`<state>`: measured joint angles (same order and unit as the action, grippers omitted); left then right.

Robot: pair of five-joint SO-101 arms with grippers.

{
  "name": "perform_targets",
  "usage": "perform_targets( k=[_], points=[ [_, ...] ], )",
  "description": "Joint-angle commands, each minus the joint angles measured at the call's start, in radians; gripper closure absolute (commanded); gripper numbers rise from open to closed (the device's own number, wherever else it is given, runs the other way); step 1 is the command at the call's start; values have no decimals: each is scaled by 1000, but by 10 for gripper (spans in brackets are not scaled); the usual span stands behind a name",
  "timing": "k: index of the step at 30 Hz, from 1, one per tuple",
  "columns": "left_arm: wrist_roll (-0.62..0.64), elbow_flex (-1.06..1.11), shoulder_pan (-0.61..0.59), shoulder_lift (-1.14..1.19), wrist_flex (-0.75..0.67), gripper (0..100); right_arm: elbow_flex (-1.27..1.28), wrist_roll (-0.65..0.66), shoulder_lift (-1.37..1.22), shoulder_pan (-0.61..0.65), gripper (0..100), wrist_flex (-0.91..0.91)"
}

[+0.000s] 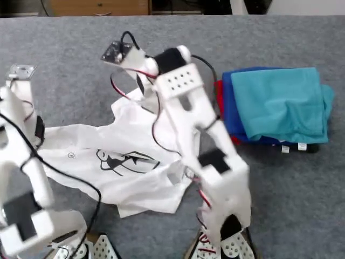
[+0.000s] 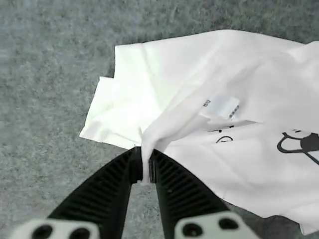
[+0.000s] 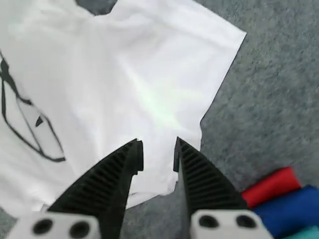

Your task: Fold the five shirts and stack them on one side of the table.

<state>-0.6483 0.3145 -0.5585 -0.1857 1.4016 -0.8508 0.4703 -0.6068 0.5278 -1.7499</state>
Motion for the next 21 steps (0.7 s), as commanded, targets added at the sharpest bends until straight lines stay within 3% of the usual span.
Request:
perform_targets(
  k=[1,8,16,21],
  points=[
    [43,120,9,-130,-75,981,-433,9,-245,-1,874,-26],
    [109,178,11,-166,-89,981,-797,3,-582,-48,759,107],
    [127,247,11,-168,-92,981,-608,-81,-618,-88,757,310],
    [129,253,11,-168,-92,981,-529,-77,-619,-84,757,345]
  ],
)
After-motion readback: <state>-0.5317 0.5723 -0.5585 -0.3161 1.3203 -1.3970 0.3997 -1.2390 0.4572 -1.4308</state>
